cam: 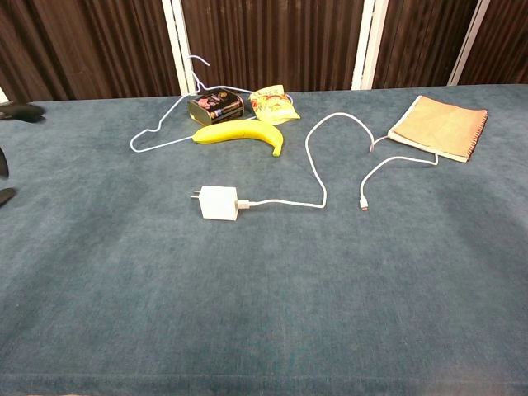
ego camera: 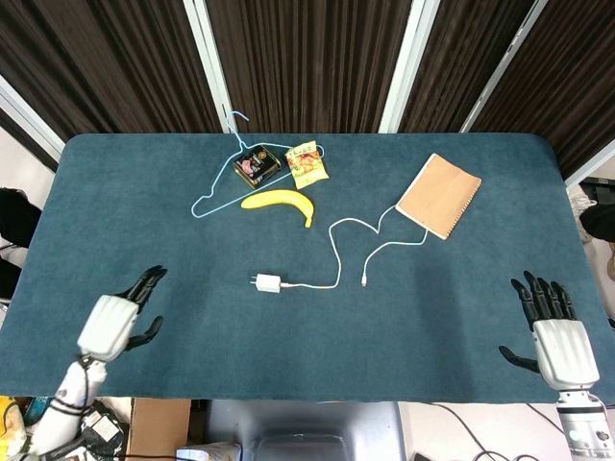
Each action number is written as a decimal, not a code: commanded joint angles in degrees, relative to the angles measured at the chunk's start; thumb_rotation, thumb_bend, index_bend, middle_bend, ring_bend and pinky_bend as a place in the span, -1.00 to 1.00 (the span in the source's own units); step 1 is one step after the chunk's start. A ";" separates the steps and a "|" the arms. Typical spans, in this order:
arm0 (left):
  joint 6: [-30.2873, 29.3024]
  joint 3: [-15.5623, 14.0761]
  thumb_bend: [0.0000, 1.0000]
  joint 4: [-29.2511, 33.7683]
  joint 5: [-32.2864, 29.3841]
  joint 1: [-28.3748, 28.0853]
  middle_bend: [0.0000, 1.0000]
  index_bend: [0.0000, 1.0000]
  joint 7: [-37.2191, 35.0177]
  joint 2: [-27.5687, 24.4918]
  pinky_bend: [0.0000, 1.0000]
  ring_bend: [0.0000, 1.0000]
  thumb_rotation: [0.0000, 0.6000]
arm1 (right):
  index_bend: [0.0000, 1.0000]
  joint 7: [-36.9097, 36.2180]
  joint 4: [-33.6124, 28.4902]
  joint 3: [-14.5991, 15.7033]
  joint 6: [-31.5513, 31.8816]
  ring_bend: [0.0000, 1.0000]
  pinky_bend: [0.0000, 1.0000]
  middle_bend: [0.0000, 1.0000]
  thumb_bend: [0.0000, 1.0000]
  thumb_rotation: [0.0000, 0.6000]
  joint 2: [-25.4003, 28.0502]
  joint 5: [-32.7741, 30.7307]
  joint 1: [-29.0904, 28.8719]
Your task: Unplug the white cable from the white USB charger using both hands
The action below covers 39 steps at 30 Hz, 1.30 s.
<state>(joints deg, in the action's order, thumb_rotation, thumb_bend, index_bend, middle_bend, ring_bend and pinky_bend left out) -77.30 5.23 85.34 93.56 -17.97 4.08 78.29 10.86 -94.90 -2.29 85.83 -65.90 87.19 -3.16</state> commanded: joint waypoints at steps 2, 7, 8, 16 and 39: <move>8.28 3.77 -0.17 2.51 -5.21 -6.13 -0.63 -0.74 12.22 4.97 1.00 0.72 1.00 | -1.00 -0.38 -0.11 -0.40 -0.80 -1.00 -1.00 -1.00 -0.80 1.00 0.17 -1.18 -0.21; 11.21 5.32 -0.17 4.41 -9.02 -9.43 -0.70 -0.73 20.58 10.24 1.00 0.80 1.00 | -1.00 0.08 -0.02 -0.77 -2.19 -1.00 -1.00 -1.00 -0.80 1.00 0.10 -2.76 -0.66; 11.67 5.48 -0.18 4.32 -9.67 -10.00 -0.71 -0.73 21.87 11.26 1.00 0.81 1.00 | -1.00 0.06 -0.02 -0.75 -2.51 -1.00 -1.00 -1.00 -0.80 1.00 0.11 -2.89 -0.77; 16.05 7.20 -0.20 -2.33 -16.22 -15.13 -0.72 -0.73 28.17 20.60 1.00 0.83 1.00 | -1.00 -1.15 -0.19 -0.60 -2.79 -1.00 -1.00 -1.00 -0.80 1.00 0.69 -2.84 -0.81; 17.61 8.27 -0.21 -17.64 -22.48 -23.23 -0.55 -0.52 36.51 32.01 1.00 0.85 1.00 | -1.00 -5.90 -0.30 -0.58 -1.45 -1.00 -1.00 -1.00 -0.80 1.00 3.12 -2.59 0.23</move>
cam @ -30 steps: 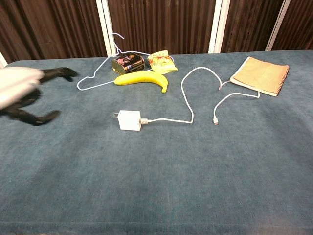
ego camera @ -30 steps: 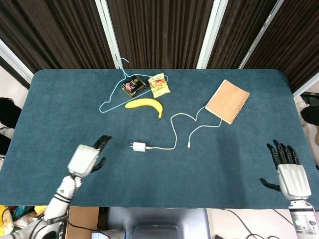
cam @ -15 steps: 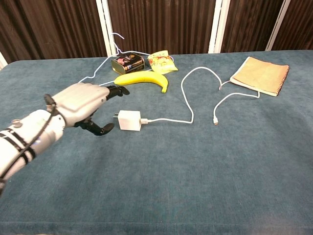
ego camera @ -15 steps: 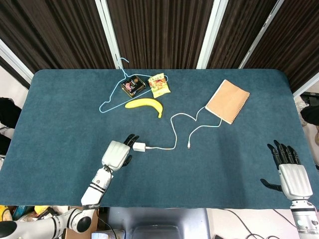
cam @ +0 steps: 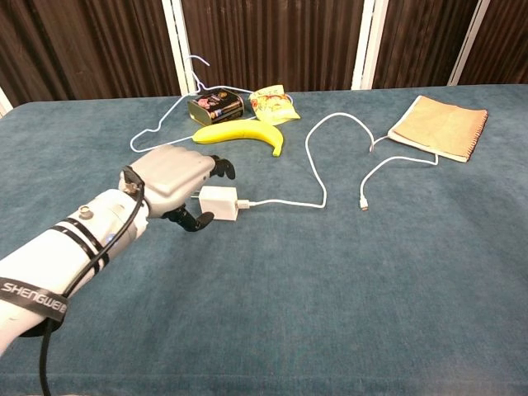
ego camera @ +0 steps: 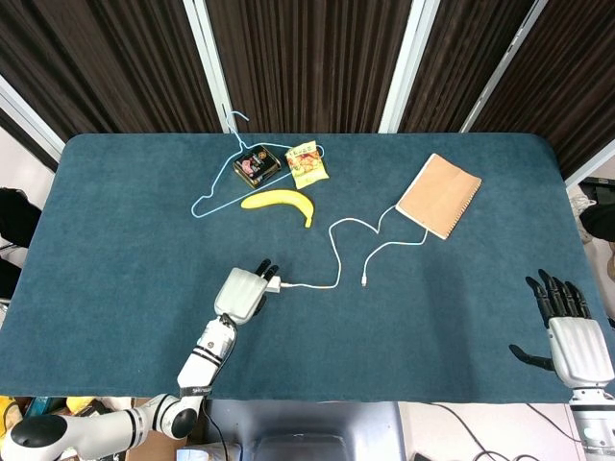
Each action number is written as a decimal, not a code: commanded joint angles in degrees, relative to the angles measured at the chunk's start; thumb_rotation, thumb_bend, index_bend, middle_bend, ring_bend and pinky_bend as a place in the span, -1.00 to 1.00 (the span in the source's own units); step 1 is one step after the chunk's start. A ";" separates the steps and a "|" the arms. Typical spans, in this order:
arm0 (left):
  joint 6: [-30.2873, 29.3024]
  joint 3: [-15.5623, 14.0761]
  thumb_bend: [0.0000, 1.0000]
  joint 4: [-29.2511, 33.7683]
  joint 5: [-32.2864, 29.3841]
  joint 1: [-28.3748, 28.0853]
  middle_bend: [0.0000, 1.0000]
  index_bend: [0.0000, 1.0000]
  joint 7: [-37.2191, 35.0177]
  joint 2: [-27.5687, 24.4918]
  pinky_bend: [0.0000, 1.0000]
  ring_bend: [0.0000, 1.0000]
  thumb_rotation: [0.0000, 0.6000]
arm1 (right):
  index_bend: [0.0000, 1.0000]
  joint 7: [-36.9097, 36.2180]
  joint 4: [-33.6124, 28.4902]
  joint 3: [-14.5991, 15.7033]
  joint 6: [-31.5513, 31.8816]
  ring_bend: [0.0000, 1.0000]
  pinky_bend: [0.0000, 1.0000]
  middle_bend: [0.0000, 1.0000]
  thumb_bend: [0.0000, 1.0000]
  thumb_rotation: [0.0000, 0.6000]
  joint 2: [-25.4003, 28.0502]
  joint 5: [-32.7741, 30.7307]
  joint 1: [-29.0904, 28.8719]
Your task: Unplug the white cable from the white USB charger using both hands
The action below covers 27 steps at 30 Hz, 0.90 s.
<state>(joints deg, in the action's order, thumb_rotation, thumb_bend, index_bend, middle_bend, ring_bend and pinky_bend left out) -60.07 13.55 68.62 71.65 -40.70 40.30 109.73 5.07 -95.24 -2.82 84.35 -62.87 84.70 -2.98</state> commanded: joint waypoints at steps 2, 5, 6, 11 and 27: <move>0.44 0.02 -0.21 -1.98 -0.93 -0.89 -0.55 -0.54 0.21 1.06 1.00 0.85 1.00 | -1.00 -0.30 0.06 -0.11 0.15 -1.00 -1.00 -1.00 -0.80 1.00 0.16 -0.20 0.13; 0.64 0.14 -0.25 -2.94 -1.20 -1.42 -0.53 -0.54 -0.61 1.40 1.00 0.85 1.00 | -1.00 -0.53 0.19 -0.14 0.34 -1.00 -1.00 -1.00 -0.80 1.00 0.24 -0.20 0.26; 0.73 0.12 -0.26 -3.22 -1.19 -1.57 -0.50 -0.53 -0.90 1.41 1.00 0.85 1.00 | -1.00 -0.60 0.20 -0.12 0.31 -1.00 -1.00 -1.00 -0.80 1.00 0.29 -0.20 0.27; 0.55 -0.31 -0.24 -4.28 -0.69 -2.07 -0.33 -0.41 -2.52 1.60 1.00 0.85 1.00 | -1.00 -0.85 0.22 -0.06 0.21 -1.00 -1.00 -1.00 -0.80 1.00 0.53 -0.10 0.29; -4.72 -1.63 0.01 -6.74 3.70 -1.97 0.45 0.42 -10.97 3.48 1.00 1.00 1.00 | -1.00 -1.09 0.47 0.28 -0.22 -1.00 -1.00 -1.00 -0.80 1.00 0.29 1.05 -0.08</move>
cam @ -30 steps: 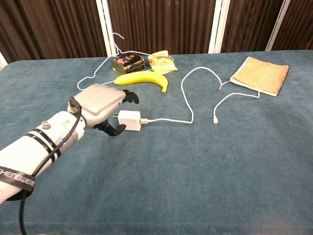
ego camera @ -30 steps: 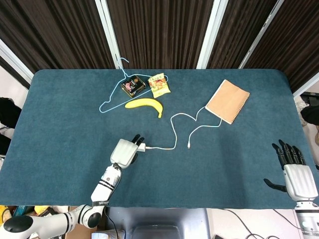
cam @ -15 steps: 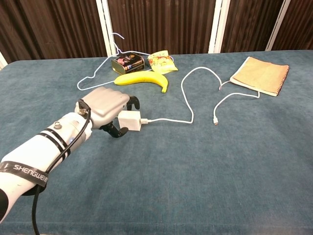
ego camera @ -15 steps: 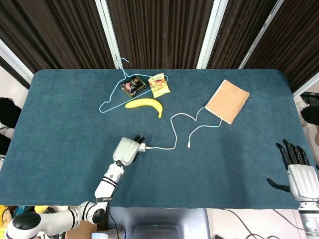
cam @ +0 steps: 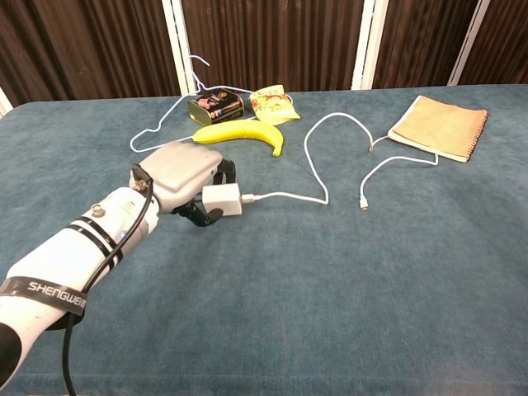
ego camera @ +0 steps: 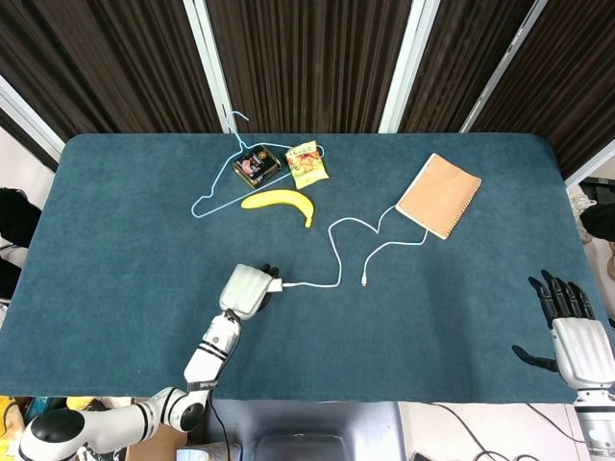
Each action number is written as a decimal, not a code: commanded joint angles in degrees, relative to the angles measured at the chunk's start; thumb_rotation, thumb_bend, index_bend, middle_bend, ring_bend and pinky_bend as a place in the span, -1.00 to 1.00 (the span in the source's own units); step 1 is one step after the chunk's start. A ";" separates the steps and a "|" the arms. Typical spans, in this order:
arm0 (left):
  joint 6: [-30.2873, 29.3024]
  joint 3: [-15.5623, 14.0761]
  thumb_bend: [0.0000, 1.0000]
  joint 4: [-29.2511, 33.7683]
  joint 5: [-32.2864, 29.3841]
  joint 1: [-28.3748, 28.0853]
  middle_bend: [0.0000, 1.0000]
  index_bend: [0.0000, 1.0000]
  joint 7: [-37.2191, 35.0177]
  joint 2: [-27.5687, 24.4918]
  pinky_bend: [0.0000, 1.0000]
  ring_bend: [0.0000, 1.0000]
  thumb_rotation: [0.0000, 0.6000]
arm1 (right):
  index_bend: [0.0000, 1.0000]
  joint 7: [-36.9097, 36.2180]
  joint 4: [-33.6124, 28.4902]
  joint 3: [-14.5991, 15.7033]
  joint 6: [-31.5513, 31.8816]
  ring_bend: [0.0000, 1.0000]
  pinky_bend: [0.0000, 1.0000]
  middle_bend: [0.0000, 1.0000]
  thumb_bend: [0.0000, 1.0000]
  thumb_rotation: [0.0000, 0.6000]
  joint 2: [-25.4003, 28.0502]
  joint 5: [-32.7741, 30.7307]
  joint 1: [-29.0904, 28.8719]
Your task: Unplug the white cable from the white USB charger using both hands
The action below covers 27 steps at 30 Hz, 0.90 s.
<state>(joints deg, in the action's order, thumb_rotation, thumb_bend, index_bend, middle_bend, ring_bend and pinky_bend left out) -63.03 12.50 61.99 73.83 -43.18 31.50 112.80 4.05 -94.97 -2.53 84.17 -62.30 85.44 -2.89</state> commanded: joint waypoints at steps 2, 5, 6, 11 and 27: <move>-2.09 -1.11 0.05 1.17 1.86 1.06 0.49 0.45 -3.05 -0.13 1.00 1.00 1.00 | -1.00 -0.54 0.61 -0.01 -0.18 -1.00 -1.00 -1.00 -0.80 1.00 -0.74 1.20 -0.63; -2.38 -1.64 0.12 5.62 1.00 2.39 0.51 0.47 -2.30 -1.83 1.00 1.00 1.00 | -1.00 -3.04 2.07 0.10 -0.75 -1.00 -1.00 -1.00 -0.80 1.00 -2.02 4.46 -2.31; -2.56 -1.91 0.14 7.80 0.59 2.92 0.51 0.47 -1.27 -2.71 1.00 1.00 1.00 | -1.00 -3.67 2.49 -0.14 -0.97 -1.00 -1.00 -1.00 -0.80 1.00 -2.66 5.59 -3.20; -3.55 -2.23 0.20 16.61 -1.08 4.67 0.52 0.47 1.83 -6.23 1.00 1.00 1.00 | -0.52 0.40 1.99 -3.70 -0.61 -1.00 -1.00 -0.98 -0.57 1.00 -8.23 7.31 -7.16; -7.83 -2.08 0.18 30.93 -3.01 6.53 0.52 0.47 10.19 -12.63 1.00 1.00 1.00 | 0.06 8.42 2.18 -11.73 -17.08 -1.00 -1.00 -0.77 -0.26 1.00 -25.51 -1.91 -24.51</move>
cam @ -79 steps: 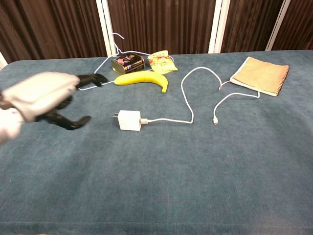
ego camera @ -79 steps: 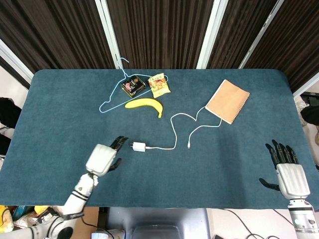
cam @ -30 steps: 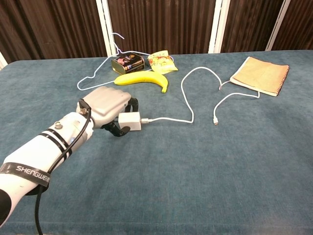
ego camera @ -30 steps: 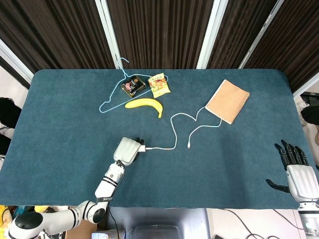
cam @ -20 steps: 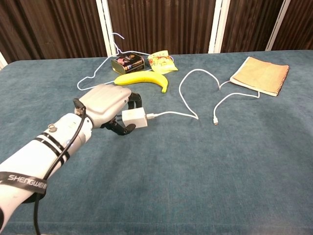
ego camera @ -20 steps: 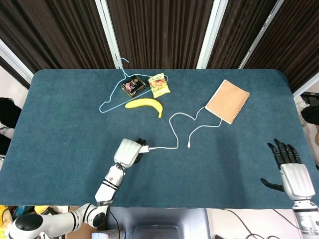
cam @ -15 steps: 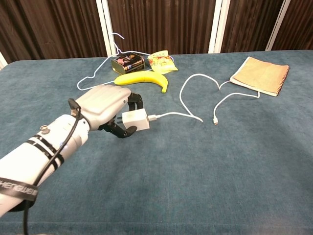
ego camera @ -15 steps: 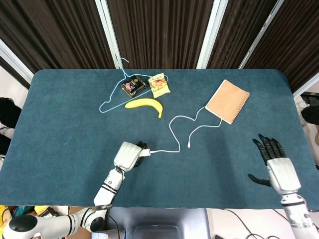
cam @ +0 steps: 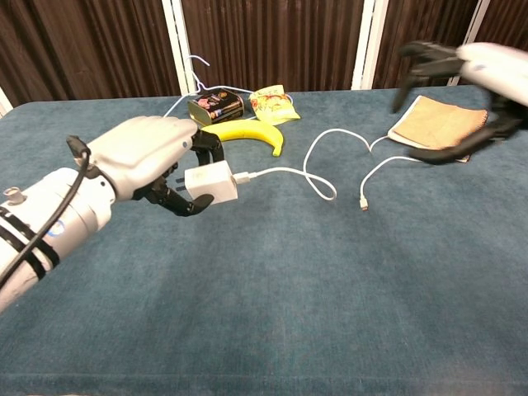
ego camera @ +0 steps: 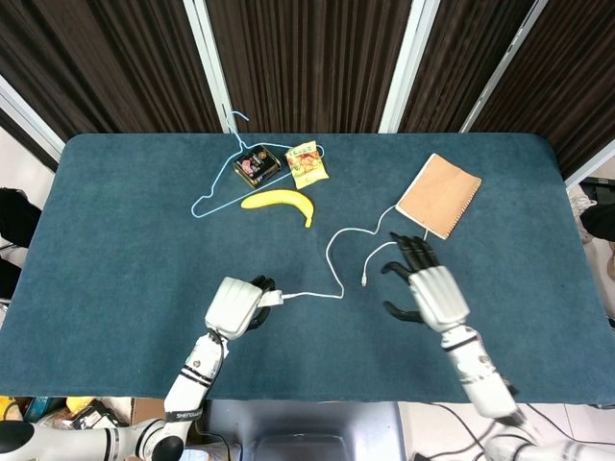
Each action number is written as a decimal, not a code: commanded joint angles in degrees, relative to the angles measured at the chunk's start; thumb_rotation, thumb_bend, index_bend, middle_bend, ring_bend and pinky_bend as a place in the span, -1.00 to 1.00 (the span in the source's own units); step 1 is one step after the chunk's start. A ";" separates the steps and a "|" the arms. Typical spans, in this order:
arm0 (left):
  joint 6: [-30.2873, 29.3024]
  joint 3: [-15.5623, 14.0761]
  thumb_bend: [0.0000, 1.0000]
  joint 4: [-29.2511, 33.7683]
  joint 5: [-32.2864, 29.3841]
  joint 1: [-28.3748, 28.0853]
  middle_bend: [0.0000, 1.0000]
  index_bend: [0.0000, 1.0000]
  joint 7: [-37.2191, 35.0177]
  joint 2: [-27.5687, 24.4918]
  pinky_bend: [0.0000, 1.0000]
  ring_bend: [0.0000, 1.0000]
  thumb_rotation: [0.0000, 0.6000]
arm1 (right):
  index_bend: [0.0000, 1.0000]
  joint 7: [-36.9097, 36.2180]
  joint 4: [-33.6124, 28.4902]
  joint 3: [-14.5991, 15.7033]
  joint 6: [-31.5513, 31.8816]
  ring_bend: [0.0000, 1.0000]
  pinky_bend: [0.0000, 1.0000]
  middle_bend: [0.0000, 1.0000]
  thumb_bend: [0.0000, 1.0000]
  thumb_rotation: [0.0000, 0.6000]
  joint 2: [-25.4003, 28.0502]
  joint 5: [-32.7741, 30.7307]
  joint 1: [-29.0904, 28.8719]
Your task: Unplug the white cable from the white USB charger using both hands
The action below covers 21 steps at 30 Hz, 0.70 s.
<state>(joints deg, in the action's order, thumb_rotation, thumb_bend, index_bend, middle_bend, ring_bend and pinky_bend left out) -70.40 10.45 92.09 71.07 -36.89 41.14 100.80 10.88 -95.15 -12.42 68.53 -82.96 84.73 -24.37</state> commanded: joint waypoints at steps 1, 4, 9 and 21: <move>-0.52 -0.02 0.18 1.08 -0.35 0.27 0.52 0.47 0.60 -0.80 1.00 1.00 1.00 | 0.07 1.96 2.86 -2.05 -1.62 -1.00 -1.00 -0.76 -0.26 1.00 -6.14 -1.41 -3.74; -0.60 0.35 0.18 1.39 -0.67 0.24 0.52 0.47 0.36 -1.32 1.00 1.00 1.00 | 0.12 3.17 4.06 -2.68 -2.66 -1.00 -1.00 -0.73 -0.24 1.00 -9.65 -2.45 -6.02; -2.35 1.10 0.18 0.63 0.48 0.42 0.54 0.45 -0.45 -1.99 1.00 1.00 1.00 | 0.15 5.06 5.91 -3.72 -4.55 -1.00 -1.00 -0.71 -0.22 1.00 -13.79 -4.82 -9.24; -3.50 2.53 0.21 4.72 -0.51 1.62 0.56 0.46 -6.32 -3.35 1.00 1.00 1.00 | 0.19 1.24 8.61 -5.11 -5.49 -1.00 -1.00 -0.69 -0.19 1.00 -17.14 -5.97 -13.41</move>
<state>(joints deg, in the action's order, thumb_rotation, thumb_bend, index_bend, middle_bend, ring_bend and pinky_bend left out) -73.96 12.77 96.24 71.07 -35.42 35.24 97.52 12.37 -86.70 -17.39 63.07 -100.07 78.78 -37.59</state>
